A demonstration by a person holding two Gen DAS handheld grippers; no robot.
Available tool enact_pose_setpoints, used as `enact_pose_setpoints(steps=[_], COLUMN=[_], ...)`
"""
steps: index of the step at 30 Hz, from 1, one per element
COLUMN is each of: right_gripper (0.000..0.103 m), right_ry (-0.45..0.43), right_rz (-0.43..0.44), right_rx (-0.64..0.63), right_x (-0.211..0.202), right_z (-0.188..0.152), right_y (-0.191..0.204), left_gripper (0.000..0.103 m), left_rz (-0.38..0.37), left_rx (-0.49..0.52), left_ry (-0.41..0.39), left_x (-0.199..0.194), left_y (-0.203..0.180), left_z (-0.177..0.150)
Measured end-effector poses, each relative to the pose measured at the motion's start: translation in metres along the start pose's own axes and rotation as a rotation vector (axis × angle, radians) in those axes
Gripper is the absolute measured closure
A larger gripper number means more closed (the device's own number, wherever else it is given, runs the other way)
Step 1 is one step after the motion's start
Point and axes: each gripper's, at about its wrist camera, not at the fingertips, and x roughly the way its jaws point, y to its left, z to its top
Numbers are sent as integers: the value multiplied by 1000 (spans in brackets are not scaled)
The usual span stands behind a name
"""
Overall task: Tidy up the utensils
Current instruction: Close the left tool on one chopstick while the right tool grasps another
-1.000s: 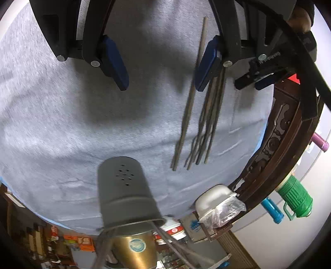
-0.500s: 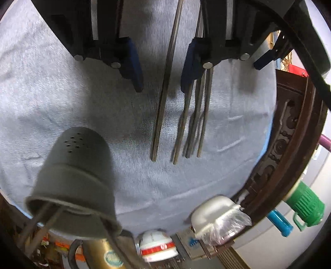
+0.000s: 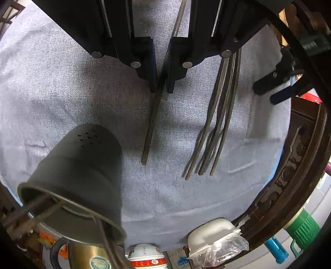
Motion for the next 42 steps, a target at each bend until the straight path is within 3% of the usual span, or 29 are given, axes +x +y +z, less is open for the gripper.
enact_pose_setpoints(steps=[6,8,9,13,15,19,22,25,31,42], right_gripper=[93,93,93,93,93,91,91,91,92,89], right_ry=[-16,-20,-21,-23,-22,-7,7,20,97,262], right_rz=[34,51,55,72,77,77,62,41,-27,-120], right_rx=[15,19,19,16,13,-2,-22,-55,-180,-256], right_x=[-2,-1,-3,-5,-6,-5,-1,0,2,19], right_z=[-3,-3,-6,-8,-8,-5,1,3,4,29], right_y=[-8,-9,-13,-16,-16,-13,-8,-2,13,39], left_gripper=[29,49,52,56,64,66,97,97,97,97], left_rz=[-6,13,7,27,54,78,84,56,73,36], left_rx=[-12,-20,-25,-11,4,18,43,78,157,146], left_ry=[96,135,160,198,206,240,250,270,325,398], left_x=[16,23,26,32,35,43,49,50,41,51], left_y=[-15,-18,-19,-27,-30,-40,-45,-47,-30,-18], left_z=[25,33,35,42,46,57,64,63,49,75])
